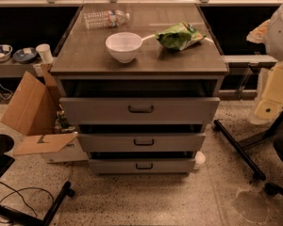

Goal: Open middle drawer

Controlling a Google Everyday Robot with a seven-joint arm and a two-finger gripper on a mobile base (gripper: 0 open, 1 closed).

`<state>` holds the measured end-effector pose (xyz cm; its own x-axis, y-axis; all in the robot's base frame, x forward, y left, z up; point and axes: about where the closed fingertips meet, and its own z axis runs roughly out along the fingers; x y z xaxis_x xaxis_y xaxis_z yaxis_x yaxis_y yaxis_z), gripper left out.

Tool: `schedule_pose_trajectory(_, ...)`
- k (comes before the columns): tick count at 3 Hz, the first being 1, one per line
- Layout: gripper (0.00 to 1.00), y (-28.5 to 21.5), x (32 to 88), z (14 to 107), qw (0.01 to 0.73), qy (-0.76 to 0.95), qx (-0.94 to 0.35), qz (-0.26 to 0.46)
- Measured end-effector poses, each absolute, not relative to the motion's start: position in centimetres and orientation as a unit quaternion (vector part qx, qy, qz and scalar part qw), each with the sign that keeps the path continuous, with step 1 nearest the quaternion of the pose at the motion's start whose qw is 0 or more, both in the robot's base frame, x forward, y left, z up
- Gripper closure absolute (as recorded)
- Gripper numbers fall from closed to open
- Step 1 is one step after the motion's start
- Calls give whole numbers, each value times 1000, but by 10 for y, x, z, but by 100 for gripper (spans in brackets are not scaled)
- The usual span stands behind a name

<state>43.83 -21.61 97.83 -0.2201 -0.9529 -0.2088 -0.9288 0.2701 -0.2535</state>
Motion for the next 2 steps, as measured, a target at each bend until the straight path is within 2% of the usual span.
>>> schedule_pose_trajectory(1,0,-214,438,976,164,779,-604,-36)
schedule_pose_trajectory(2,0,-190,435,938,168,772,-613,-18)
